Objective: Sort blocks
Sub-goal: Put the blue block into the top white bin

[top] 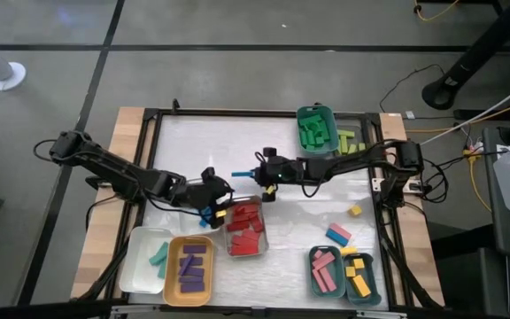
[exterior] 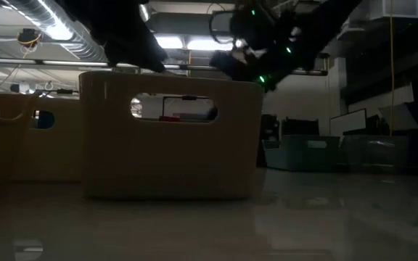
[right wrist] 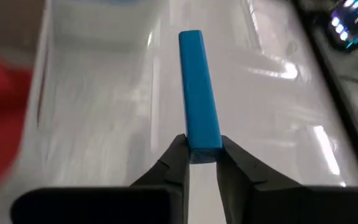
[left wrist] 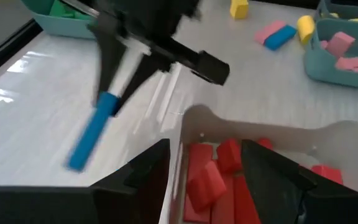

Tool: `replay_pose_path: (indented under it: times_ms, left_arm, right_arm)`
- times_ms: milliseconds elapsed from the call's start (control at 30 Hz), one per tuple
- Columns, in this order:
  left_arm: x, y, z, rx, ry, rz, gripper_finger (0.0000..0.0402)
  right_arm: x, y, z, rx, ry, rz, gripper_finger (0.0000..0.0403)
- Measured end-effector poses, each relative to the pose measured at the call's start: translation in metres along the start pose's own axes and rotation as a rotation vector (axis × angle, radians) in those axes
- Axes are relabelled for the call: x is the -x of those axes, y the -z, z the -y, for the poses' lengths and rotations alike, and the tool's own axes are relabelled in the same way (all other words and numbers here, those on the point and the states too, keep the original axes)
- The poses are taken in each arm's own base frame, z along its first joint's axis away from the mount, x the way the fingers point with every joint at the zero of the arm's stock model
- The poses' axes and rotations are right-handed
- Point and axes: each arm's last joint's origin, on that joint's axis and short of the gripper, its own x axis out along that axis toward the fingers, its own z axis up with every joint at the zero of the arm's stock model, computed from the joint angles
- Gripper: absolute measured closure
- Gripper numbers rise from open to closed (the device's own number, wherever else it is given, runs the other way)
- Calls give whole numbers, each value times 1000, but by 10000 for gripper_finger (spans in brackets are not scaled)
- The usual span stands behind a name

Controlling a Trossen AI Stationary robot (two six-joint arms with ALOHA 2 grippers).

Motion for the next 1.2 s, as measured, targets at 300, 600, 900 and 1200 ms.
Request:
replay_pose_path:
  times_ms: [300, 600, 900, 1200]
  left_arm:
    - [18, 0, 3, -61, 30, 5, 218]
    - [30, -3, 5, -68, 62, 42, 218]
    - [31, -5, 6, -66, 70, 63, 218]
    - [33, -4, 8, -98, 76, 59, 218]
  right_arm:
    - [-7, -30, -1, -105, -238, 237, 346]
    - [-30, -38, -23, -130, -292, 395, 343]
    - [-56, -75, -35, -107, -323, 405, 342]
    - [-79, -83, -38, -109, -331, 375, 315]
